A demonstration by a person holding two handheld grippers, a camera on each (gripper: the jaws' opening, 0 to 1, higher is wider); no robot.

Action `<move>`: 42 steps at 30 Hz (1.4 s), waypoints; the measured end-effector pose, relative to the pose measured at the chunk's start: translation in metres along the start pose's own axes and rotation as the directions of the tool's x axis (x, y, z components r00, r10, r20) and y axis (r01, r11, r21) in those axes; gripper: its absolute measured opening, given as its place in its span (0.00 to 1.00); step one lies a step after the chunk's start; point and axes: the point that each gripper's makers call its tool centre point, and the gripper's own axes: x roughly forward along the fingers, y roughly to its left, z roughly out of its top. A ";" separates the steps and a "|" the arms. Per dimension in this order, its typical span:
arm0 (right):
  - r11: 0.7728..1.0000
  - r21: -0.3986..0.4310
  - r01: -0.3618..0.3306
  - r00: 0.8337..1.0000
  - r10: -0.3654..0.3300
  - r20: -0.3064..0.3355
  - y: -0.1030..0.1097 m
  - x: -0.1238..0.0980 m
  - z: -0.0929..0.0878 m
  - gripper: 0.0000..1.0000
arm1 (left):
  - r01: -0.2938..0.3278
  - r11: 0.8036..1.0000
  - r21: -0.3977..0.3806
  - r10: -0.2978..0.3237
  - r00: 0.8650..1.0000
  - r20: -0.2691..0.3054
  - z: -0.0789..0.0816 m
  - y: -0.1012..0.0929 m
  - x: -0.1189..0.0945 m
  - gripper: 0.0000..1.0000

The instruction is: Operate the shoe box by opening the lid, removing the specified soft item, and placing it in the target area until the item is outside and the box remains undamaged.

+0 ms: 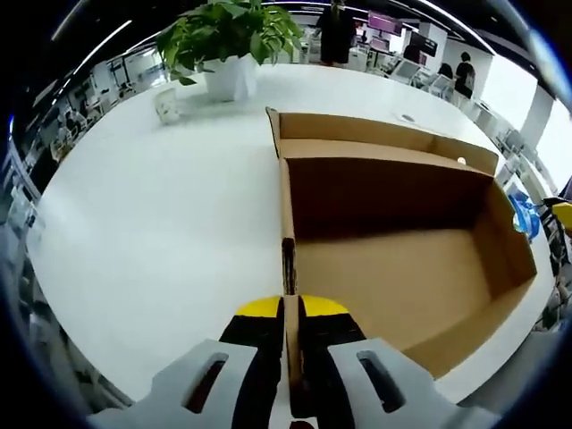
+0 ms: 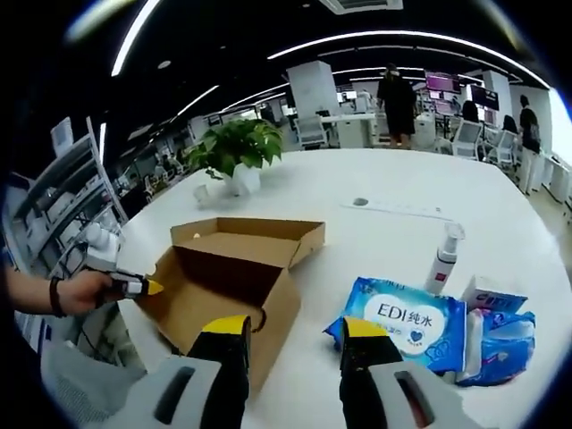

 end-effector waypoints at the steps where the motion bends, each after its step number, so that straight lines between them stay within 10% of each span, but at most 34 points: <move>1: 1.000 0.001 0.001 1.000 -0.001 0.001 0.000 0.001 0.002 0.37 | 0.003 1.000 -0.006 -0.003 1.000 0.001 0.000 0.000 0.000 0.04; 42: 0.997 0.016 -0.075 0.996 0.076 -0.041 -0.001 0.124 0.069 0.36 | 0.046 0.999 0.003 -0.046 0.999 0.009 0.000 0.001 -0.001 0.04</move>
